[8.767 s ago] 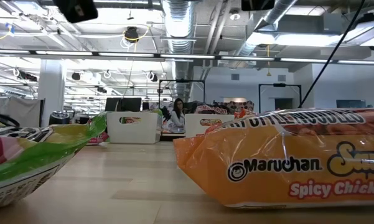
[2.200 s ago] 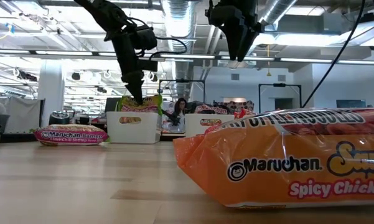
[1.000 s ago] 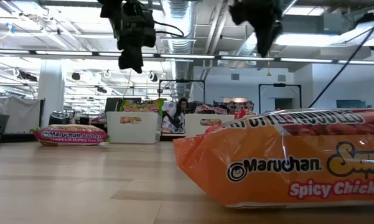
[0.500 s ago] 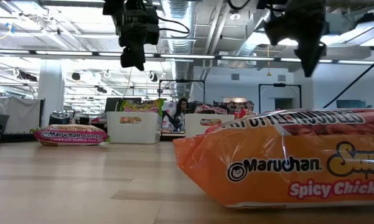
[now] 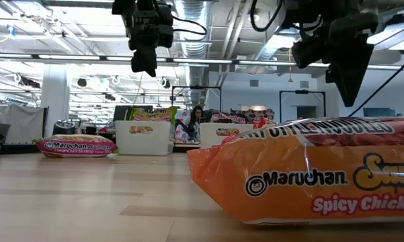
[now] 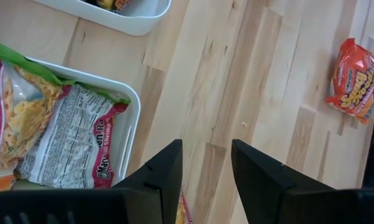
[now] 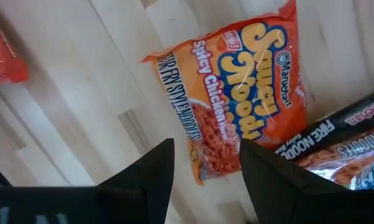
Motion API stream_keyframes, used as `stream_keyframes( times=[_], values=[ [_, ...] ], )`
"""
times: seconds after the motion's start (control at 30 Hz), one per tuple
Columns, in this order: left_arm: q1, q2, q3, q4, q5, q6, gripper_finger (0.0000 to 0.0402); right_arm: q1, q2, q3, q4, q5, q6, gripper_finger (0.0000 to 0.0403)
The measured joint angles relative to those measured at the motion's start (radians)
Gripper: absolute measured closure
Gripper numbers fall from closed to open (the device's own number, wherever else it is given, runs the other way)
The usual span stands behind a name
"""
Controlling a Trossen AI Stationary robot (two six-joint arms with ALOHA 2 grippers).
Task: Sort Maruchan noodles
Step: Put the orange noodle pack into the right white bin
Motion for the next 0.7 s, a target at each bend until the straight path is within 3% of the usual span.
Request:
stream_keyframes(
  times=[0.43,0.7],
  values=[
    [0.0,0.0,0.0,0.003,-0.004,0.004,0.0279,-0.038,0.071,-0.128,0.178,-0.01,-0.076,0.0197],
    [0.0,0.0,0.0,0.023,-0.005,0.003,0.0279,-0.061,0.195,-0.15,0.213,-0.017,-0.115,0.0197]
  ],
)
